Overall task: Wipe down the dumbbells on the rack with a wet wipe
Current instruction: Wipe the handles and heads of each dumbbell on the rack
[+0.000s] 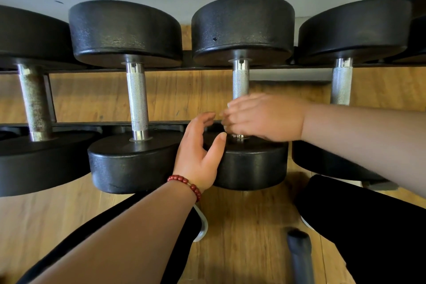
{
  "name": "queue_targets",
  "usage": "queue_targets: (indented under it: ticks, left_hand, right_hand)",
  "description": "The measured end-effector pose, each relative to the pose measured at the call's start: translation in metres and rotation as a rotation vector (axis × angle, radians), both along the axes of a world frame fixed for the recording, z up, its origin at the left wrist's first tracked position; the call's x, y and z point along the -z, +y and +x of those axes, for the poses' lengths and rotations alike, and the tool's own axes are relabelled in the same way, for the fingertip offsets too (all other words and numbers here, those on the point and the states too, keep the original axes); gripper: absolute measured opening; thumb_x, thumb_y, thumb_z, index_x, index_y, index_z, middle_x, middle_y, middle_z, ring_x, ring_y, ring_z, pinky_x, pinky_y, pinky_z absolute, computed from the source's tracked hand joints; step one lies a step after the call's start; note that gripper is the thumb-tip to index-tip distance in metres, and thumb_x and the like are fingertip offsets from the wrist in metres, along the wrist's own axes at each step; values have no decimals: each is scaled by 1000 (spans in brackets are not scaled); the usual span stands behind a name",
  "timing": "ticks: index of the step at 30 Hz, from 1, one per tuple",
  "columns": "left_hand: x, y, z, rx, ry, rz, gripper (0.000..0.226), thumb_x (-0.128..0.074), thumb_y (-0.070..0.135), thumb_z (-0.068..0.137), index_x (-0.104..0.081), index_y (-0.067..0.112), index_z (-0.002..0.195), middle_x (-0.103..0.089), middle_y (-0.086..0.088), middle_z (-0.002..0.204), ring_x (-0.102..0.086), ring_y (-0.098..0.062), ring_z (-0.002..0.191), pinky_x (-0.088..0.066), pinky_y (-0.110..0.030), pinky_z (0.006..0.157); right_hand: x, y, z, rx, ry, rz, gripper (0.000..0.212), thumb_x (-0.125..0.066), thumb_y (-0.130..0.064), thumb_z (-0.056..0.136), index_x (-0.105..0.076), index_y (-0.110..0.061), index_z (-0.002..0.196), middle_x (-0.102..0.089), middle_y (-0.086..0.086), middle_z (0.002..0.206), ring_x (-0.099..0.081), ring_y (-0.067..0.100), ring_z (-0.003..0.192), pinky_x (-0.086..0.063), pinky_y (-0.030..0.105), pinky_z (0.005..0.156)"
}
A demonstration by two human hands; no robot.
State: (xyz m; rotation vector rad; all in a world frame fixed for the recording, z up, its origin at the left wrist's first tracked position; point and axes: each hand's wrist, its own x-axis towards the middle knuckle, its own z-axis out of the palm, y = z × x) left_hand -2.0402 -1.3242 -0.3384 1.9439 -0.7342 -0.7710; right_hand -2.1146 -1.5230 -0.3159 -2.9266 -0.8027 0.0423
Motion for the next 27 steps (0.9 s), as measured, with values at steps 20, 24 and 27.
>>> queue_targets:
  ticks: [20,24,27]
  left_hand:
    - [0,1,1,2,-9,14,57,-46,49,87,-43,26,139,-48,13,137,-42,9,124,-29,5,89]
    - [0,0,1,5,-6,14,58,-46,48,86,-43,25,140,-47,13,138,-42,7,125,-32,0,90]
    - [-1,1,1,8,-5,4,65,-43,58,83,-43,25,139,-48,14,138,-42,7,126,-32,-2,92]
  right_hand:
    - [14,-3,-13,302,-88,15,42,-45,-33,97,-63,-10,127,-52,9,143,-43,26,136,-28,39,115]
    - [6,-12,-3,408,-112,4,42,-43,-33,97,-62,-11,127,-50,9,145,-41,26,138,-31,42,113]
    - [10,4,-5,521,-125,85,38,-46,-23,95,-60,-10,129,-49,13,144,-42,33,136,-34,46,108]
